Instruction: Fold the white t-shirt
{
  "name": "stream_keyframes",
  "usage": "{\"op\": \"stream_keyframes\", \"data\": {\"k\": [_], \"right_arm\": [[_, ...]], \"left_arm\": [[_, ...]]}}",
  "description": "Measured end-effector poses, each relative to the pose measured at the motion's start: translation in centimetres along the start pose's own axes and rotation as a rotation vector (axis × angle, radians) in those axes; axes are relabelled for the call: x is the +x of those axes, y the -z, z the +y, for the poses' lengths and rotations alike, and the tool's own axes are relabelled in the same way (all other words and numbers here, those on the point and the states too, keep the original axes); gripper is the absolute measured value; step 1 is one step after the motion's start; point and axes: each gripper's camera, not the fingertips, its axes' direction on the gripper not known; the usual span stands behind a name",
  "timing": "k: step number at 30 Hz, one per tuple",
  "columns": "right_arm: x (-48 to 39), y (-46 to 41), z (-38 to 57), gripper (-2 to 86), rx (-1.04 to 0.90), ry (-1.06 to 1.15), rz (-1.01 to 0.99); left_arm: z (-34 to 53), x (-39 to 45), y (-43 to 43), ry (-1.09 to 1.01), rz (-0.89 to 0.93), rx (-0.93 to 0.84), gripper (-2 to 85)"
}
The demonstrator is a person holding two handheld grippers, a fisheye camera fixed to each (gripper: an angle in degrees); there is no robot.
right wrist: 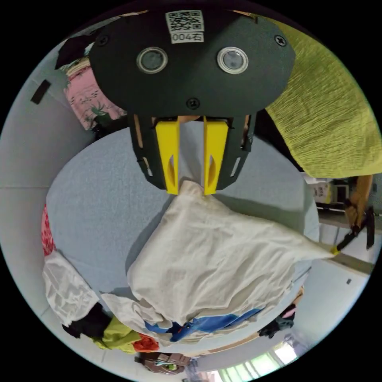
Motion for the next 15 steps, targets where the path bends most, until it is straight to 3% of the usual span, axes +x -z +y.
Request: {"op": "stream_keyframes", "data": {"k": [7,12,15], "right_arm": [[7.1,8.6,-9.3,4.1,0.186,-0.028,-0.033],[16.0,11.5,-13.5,5.7,0.236,-0.228,-0.391],[15.9,11.7,-11.2,6.2,0.275,-0.229,-0.443]], "left_arm": [[-9.9,-0.5,-1.4,0.000,-0.056,-0.033,1.2],[-13.2,-2.6,-5.1,0.139,-0.005,-0.096,1.2],[-13.5,-2.8,-5.7,0.177,0.020,-0.092,1.2]]}}
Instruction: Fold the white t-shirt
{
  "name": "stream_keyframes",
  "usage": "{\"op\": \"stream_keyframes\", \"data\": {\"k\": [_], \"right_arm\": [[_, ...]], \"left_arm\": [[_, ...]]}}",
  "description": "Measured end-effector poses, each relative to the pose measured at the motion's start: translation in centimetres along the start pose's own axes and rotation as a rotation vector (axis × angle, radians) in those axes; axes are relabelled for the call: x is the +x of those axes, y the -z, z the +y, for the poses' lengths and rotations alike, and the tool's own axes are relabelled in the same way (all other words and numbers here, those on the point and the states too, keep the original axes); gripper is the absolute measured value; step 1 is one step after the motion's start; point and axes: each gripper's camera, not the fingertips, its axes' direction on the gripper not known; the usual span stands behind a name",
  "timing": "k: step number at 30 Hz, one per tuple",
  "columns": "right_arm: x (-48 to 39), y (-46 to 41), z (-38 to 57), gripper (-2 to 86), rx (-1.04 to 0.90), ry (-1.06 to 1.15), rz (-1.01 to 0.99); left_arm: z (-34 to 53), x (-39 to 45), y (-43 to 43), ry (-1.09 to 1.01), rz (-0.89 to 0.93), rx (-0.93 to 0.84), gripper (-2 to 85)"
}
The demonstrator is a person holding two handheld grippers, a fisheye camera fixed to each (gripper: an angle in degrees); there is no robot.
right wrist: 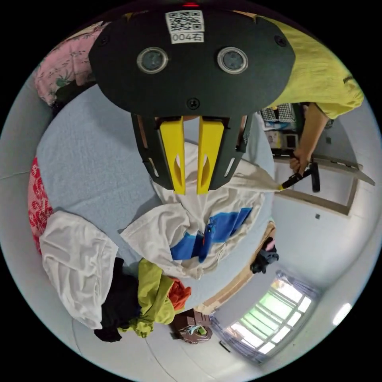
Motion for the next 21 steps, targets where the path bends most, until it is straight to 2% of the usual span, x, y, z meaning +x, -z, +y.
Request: {"op": "stream_keyframes", "data": {"k": [8,13,16,21], "right_arm": [[-9.1,-5.5,5.6,8.1,-0.017,0.263,0.195],[-12.9,-8.7,3.3,10.6,-0.059,0.269,0.245],[-14.9,-9.9,1.6,10.7,-0.075,0.288,0.351],[-17.3,-11.0,-1.9,4.9,-0.137,0.319,0.513]], "left_arm": [[0.5,-0.6,0.0,0.021,0.007,0.009,1.2],[0.9,-0.4,0.3,0.007,0.001,0.010,1.2],[1.3,-0.4,0.5,0.000,0.004,0.007,1.2],[2.3,-1.1,1.2,-0.003,0.010,0.007,1.1]]}}
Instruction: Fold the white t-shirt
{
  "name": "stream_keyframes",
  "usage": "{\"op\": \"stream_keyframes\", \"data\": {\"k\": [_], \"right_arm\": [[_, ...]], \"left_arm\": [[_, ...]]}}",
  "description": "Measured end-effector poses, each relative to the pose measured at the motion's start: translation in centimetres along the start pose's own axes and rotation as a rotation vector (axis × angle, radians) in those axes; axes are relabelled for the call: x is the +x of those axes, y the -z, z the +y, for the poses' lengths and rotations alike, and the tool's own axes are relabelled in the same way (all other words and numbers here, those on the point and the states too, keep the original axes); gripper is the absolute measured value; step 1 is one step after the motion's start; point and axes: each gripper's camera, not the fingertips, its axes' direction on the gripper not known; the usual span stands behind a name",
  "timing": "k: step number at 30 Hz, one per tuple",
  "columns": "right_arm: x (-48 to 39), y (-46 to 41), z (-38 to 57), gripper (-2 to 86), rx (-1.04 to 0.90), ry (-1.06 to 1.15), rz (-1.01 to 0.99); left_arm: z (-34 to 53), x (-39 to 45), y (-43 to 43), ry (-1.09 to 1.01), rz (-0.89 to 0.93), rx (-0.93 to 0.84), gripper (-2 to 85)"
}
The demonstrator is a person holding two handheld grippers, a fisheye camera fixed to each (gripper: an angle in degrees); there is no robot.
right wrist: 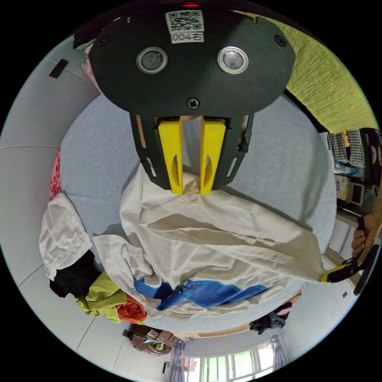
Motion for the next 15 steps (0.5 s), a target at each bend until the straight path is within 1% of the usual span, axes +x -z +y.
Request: {"op": "stream_keyframes", "data": {"k": [1,5,10,12,15], "right_arm": [[0.1,0.5,-0.3,4.6,0.001,0.002,-0.001],[3.1,7.0,0.1,3.7,0.088,-0.053,-0.008],[10.0,14.7,4.4,3.0,0.205,-0.238,-0.041],[13.3,17.3,7.1,2.5,0.265,-0.347,-0.120],[15.3,19.1,9.1,1.8,0.326,-0.450,-0.254]], "left_arm": [[0.4,-0.3,0.3,-0.002,-0.001,0.000,1.1],[2.2,-1.4,2.0,-0.026,0.016,0.001,1.1],[8.0,-4.8,4.5,-0.056,0.058,-0.042,1.0],[10.8,-6.2,4.8,-0.055,0.072,-0.076,1.0],[15.9,-8.5,5.2,-0.039,0.127,-0.127,1.0]]}}
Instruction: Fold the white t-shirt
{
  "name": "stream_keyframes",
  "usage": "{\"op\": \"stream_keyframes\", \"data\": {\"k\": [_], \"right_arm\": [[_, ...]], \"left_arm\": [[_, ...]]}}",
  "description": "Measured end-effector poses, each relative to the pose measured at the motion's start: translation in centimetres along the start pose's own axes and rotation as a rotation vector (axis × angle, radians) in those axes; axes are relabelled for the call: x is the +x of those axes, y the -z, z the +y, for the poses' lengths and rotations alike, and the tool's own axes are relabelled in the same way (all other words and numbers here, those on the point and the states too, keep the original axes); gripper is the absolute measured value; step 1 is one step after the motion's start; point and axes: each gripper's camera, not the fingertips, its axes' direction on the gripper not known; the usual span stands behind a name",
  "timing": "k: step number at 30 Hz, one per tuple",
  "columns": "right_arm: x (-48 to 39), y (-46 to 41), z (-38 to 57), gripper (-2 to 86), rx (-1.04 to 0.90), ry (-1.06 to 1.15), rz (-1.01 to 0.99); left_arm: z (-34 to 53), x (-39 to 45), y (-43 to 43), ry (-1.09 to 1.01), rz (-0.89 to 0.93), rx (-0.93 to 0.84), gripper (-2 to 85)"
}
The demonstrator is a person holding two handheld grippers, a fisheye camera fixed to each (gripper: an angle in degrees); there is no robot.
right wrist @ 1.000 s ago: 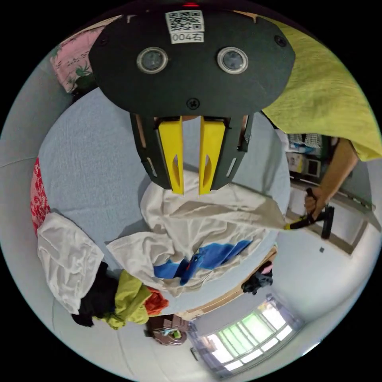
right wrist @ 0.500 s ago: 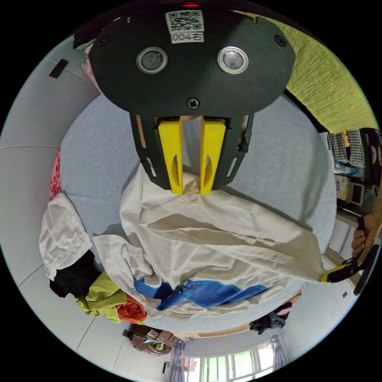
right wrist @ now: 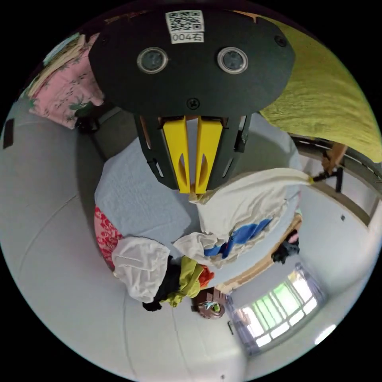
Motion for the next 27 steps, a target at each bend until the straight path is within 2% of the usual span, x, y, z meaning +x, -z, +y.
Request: {"op": "stream_keyframes", "data": {"k": [3,5,7,13,15,17,22,25,27], "right_arm": [[-1.5,0.7,-0.8,1.4,0.013,-0.023,-0.033],[-3.5,2.0,-2.8,1.2,0.049,0.006,-0.037],[-5.9,4.4,-6.4,1.1,0.119,0.047,-0.064],[-17.7,19.0,-24.4,0.0,0.458,0.304,-0.070],[-23.2,26.8,-30.0,-0.4,0.618,0.379,-0.051],[-26.9,31.8,-33.6,-0.6,0.691,0.426,-0.041],[-34.3,40.2,-39.7,-0.8,0.772,0.510,-0.004],[-37.8,43.5,-40.7,-0.9,0.803,0.571,0.018],[-39.5,43.4,-41.7,-0.9,0.754,0.626,0.006]], "left_arm": [[4.5,-0.8,0.0,0.012,0.035,0.015,1.0],[6.1,-0.6,1.2,0.000,0.064,0.094,0.9],[6.6,-0.4,4.8,-0.003,0.188,0.281,0.9],[2.0,5.1,20.4,-0.215,0.313,0.654,0.9],[1.4,7.8,25.7,-0.316,0.327,0.736,0.9],[1.5,10.3,30.4,-0.404,0.336,0.808,0.8],[4.5,14.7,39.4,-0.500,0.367,0.941,0.9],[8.4,16.5,41.9,-0.539,0.393,0.998,1.0],[11.1,17.8,42.1,-0.573,0.365,1.028,1.0]]}}
